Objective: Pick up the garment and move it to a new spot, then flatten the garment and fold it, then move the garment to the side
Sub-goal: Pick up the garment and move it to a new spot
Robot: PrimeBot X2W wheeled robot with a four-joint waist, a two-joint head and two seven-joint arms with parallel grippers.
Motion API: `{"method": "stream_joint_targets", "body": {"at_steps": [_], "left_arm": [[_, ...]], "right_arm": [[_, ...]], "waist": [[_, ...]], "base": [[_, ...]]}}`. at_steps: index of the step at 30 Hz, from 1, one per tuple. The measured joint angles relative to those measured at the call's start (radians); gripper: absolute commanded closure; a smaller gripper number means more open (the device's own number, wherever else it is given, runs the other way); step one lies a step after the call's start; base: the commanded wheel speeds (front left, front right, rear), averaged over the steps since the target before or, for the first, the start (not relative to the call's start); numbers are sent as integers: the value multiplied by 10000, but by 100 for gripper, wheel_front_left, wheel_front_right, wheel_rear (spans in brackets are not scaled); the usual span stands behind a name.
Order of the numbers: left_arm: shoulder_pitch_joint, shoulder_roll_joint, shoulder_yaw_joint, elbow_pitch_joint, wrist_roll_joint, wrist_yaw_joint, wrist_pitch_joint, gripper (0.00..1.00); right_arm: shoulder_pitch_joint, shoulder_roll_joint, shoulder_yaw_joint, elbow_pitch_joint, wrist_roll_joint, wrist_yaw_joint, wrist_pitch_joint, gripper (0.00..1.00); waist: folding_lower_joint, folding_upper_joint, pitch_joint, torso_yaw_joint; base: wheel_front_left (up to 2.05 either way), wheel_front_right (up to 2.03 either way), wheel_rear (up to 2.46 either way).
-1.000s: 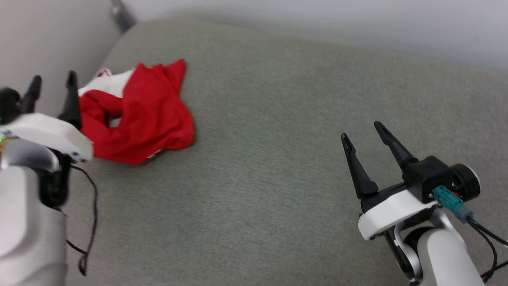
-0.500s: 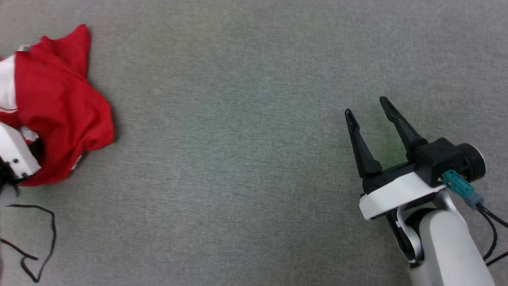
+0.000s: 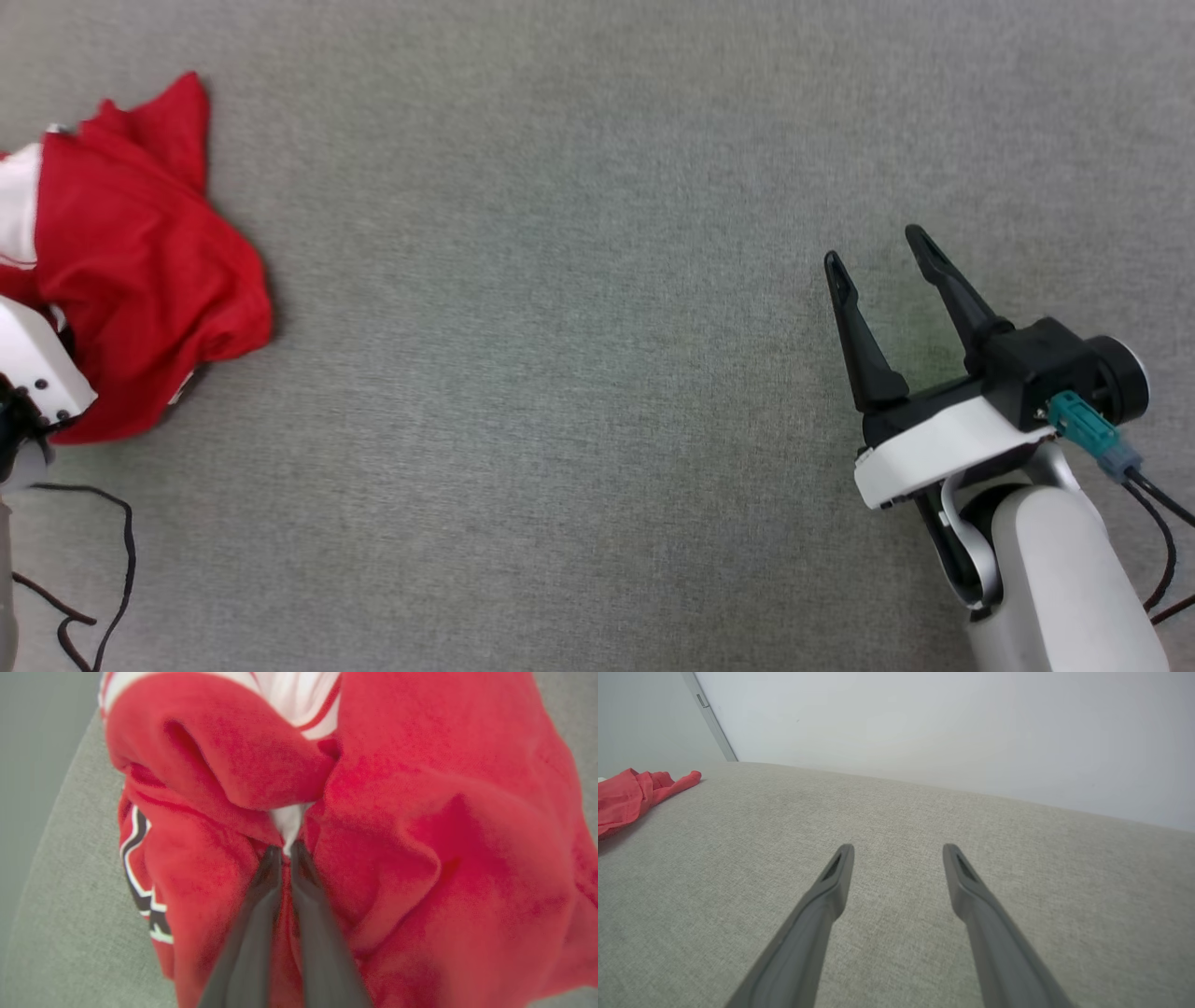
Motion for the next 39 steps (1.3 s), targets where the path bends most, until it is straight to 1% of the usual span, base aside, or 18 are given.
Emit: {"method": "stream_joint_targets", "body": {"at_steps": [2, 6, 9, 15, 19, 23, 27, 29, 34, 39], "left_arm": [[11, -46, -67, -132, 228, 105, -656, 100], [-136, -61, -61, -552, 700, 474, -2142, 100], [-256, -109, -142, -934, 1045, 616, -3242, 100], [-436, -328, -330, -1540, 1450, 614, -5005, 100], [-458, -660, -579, -1967, 1684, 677, -5848, 100], [-409, -1087, -865, -2495, 1781, 759, -6326, 100], [-209, -1772, -1350, -3085, 1837, 767, -6516, 100], [-65, -2127, -1672, -3348, 1835, 686, -6523, 100], [346, -3233, -2638, -3885, 1762, 428, -6558, 100], [988, -4261, -3944, -4100, 1559, 65, -6410, 100]], "right_arm": [[75, 0, -56, 42, 8, 0, -21, 0], [326, 0, -198, 81, 56, 0, -15, 0], [503, 0, -299, 61, 111, 0, -8, 0], [951, 0, -516, -96, 286, 0, 77, 0], [1250, -2, -637, -284, 355, 0, 142, 0], [1485, -2, -734, -504, 405, 0, 234, 0], [1658, -2, -798, -736, 454, 0, 336, 0], [1713, -4, -823, -794, 500, 0, 395, 0], [1950, -4, -920, -988, 546, 0, 456, 0], [2120, -6, -1058, -1145, 621, 0, 512, 0]], "waist": [[0, 0, -243, 54], [0, 0, -803, 184], [0, 0, -1266, 276], [-2, 0, -2175, 348], [-2, 0, -2711, 248], [-3, 0, -3061, -123], [-3, 0, -3276, -670], [-3, 0, -3354, -983], [-3, 0, -3475, -1818], [-3, 0, -3443, -2557]], "base": [[0, 0, 0], [0, 0, 0], [0, 0, 0], [0, 0, 0], [0, 0, 0], [0, 0, 0], [0, 0, 0], [0, 0, 0], [0, 0, 0], [0, 0, 0]]}}
